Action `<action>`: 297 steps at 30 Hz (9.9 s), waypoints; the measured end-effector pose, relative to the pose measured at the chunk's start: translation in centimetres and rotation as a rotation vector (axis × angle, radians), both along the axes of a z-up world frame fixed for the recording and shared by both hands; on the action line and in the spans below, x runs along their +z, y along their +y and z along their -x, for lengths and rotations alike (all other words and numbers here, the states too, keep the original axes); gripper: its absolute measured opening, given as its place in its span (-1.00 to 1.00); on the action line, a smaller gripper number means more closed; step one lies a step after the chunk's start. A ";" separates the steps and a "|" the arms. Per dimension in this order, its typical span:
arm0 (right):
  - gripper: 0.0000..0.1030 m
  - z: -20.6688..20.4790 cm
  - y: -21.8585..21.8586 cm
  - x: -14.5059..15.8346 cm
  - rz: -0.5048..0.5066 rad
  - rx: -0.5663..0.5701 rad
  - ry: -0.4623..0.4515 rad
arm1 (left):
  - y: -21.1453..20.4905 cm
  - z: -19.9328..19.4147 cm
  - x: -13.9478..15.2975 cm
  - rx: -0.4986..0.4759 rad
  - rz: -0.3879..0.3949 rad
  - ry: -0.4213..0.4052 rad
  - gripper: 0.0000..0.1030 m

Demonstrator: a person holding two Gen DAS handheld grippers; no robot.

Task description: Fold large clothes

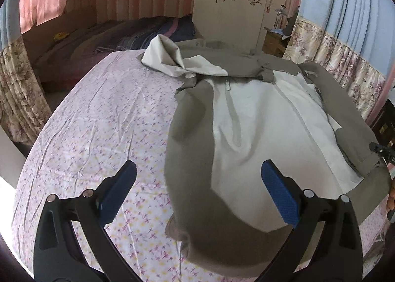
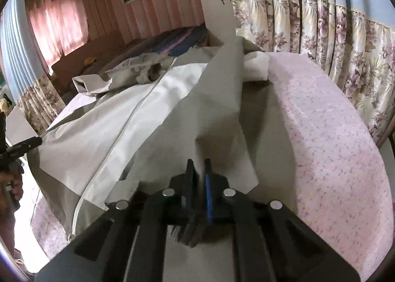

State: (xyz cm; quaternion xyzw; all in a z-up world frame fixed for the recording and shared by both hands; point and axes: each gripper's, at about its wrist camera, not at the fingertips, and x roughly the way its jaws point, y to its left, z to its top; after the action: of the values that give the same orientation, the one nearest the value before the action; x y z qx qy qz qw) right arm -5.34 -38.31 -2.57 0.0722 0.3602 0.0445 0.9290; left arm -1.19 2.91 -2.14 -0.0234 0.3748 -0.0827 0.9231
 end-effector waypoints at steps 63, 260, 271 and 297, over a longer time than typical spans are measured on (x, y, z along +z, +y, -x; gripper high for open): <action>-0.90 -33.8 14.8 -0.6 0.074 0.136 -0.017 | 4.7 -23.1 0.2 0.059 -0.038 -0.003 0.94; 0.92 -22.2 1.0 7.5 0.103 0.018 -0.177 | -5.0 -29.6 1.7 0.023 -0.232 -0.066 -0.13; 0.95 -31.5 5.5 4.0 0.077 0.014 -0.078 | -9.1 -27.6 6.2 -0.017 -0.048 -0.148 0.94; 0.95 -34.5 -4.3 -3.0 -0.004 -0.180 0.106 | -11.8 -34.4 -4.5 -0.069 -0.195 0.082 0.92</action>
State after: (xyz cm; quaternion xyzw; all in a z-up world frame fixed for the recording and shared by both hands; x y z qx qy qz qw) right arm 29.15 -42.57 -5.59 0.1084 0.4008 -0.0422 0.9088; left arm 33.25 -8.90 -6.65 0.0761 0.4193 -0.0765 0.9014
